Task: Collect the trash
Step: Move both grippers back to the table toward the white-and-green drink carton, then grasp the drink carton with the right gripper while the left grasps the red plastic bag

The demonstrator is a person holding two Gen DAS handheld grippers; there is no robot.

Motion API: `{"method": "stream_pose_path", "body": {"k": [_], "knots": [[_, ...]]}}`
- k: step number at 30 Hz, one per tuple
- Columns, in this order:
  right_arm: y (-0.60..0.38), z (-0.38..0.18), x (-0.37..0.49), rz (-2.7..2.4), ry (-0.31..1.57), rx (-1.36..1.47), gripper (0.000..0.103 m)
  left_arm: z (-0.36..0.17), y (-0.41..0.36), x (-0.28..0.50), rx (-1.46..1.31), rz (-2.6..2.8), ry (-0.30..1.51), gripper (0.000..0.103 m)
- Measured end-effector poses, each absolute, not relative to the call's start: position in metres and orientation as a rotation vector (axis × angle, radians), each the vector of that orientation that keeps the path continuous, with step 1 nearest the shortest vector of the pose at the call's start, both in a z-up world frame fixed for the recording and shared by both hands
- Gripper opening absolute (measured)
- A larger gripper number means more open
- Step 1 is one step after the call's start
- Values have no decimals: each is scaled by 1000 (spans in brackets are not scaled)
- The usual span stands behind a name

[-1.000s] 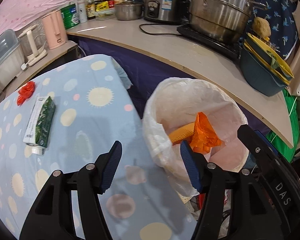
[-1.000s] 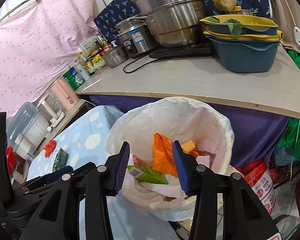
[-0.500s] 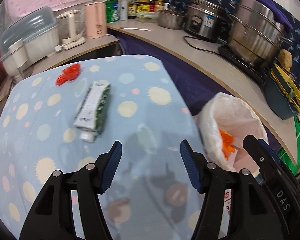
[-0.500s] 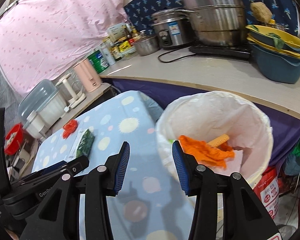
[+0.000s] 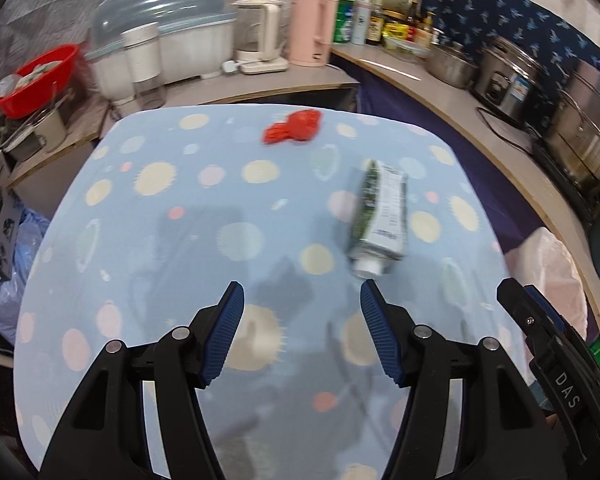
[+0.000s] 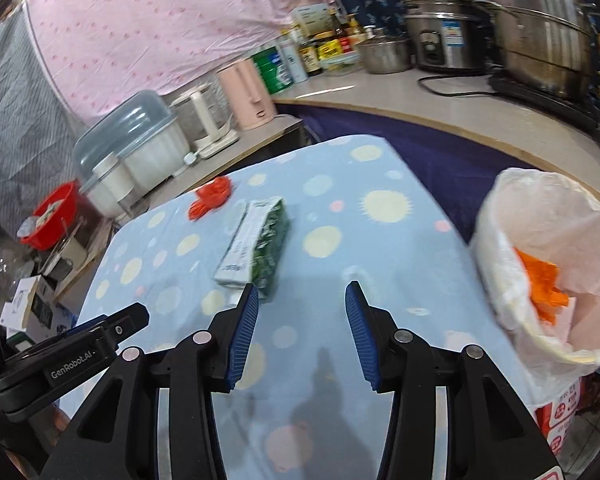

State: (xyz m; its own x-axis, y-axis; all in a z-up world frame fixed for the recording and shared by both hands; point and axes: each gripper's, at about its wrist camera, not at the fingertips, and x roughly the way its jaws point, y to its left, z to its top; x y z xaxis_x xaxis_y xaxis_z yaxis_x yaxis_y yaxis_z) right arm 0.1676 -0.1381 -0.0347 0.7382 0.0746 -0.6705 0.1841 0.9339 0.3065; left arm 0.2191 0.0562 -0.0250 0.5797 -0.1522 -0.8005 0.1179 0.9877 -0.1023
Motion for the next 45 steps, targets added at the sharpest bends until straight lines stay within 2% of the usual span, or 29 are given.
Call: {"method": "stream_pose_path", "body": {"k": [9,19,28,32,35,38,41,45], "knots": [[-94,-51,215,-33,785,331,59,-33,114,242,-71,-67,946,58],[-78,-73,267,-63,827,315,66,-47,135,275,-78,-35,960,58],[-76,-94,292,-90,861,308,66,-49,132,309,-73,-39,955,59],[-80,-99,298,-101,868,305,66,-48,123,323,-57,-47,945,67],[-85,-103,301,-111,879,308,66,-48,114,331,-44,-58,939,68],[-91,-103,302,-104,879,323,58,-49,106,339,-38,-69,937,68],[-97,-98,301,-109,862,321,57,-51,98,347,-32,-75,938,69],[-110,-89,299,-108,819,336,56,-54,86,361,-28,-79,931,78]]}}
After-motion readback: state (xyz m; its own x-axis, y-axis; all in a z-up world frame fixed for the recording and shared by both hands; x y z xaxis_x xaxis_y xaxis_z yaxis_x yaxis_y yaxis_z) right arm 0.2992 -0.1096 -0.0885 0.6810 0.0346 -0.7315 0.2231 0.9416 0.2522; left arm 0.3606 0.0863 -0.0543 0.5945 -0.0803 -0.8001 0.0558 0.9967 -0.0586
